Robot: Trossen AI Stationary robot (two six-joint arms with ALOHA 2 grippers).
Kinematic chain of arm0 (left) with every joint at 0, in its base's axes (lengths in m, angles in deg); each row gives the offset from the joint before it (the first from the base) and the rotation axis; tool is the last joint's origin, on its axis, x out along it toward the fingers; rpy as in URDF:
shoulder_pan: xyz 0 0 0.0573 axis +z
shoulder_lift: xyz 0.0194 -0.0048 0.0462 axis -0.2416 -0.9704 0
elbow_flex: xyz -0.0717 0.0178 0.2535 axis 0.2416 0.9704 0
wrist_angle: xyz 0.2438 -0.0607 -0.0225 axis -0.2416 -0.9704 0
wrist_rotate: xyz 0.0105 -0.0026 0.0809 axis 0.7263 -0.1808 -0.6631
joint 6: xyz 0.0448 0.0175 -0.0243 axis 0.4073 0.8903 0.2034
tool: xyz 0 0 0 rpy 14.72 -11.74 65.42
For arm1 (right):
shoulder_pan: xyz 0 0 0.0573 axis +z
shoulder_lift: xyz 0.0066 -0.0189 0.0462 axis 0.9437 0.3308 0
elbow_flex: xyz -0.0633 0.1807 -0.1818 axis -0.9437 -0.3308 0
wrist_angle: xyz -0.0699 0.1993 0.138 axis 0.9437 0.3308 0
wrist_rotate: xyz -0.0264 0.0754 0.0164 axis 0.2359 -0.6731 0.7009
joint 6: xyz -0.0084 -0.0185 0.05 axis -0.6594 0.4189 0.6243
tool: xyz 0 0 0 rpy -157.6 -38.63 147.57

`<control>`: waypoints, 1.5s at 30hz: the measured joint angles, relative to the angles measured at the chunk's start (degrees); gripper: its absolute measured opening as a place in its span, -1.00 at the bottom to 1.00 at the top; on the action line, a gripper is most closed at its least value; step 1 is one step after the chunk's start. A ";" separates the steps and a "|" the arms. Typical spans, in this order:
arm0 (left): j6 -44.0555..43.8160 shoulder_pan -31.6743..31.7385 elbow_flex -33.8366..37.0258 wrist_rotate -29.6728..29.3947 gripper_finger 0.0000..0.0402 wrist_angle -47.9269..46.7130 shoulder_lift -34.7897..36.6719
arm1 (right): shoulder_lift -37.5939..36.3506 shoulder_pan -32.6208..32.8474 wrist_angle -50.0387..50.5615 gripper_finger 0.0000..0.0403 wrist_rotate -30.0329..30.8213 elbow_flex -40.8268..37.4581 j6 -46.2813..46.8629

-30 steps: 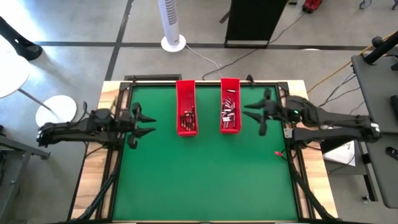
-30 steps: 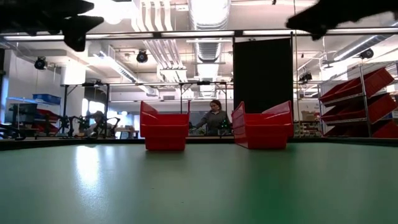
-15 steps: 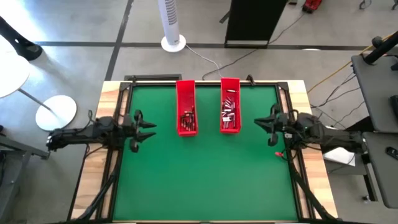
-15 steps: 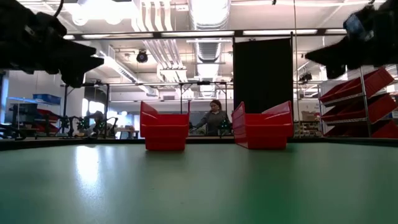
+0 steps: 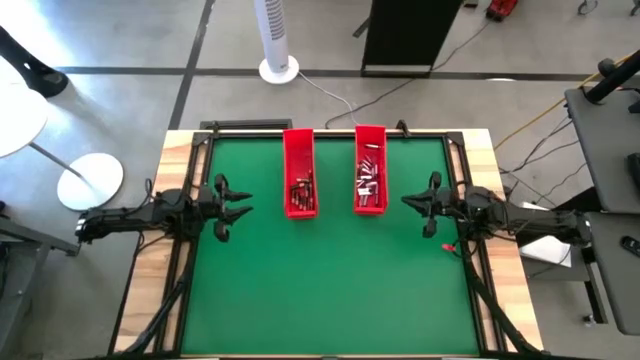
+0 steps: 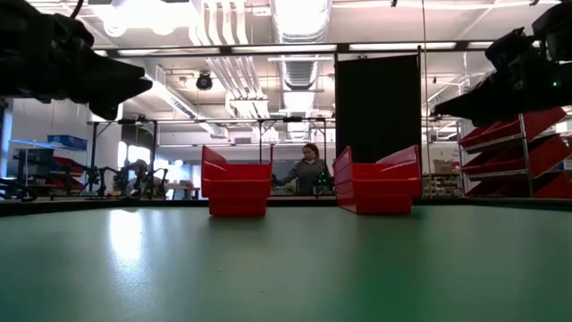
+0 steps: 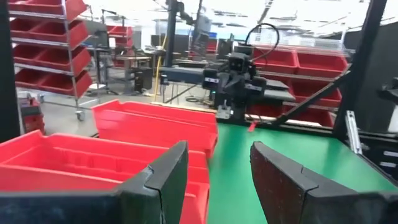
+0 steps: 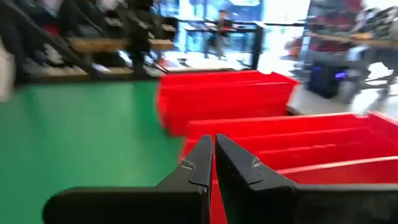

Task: Sort batteries
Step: Return to home position

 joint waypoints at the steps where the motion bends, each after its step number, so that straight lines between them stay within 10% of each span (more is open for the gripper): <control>1: -0.09 0.00 -0.08 -0.19 -0.23 -0.13 -0.11 | 0.50 0.00 0.02 -0.93 1.31 0.08 -1.43; 45: -0.13 0.00 -0.78 -0.11 -0.23 -0.30 -1.47 | 5.43 0.00 0.74 -0.94 2.69 0.63 -4.58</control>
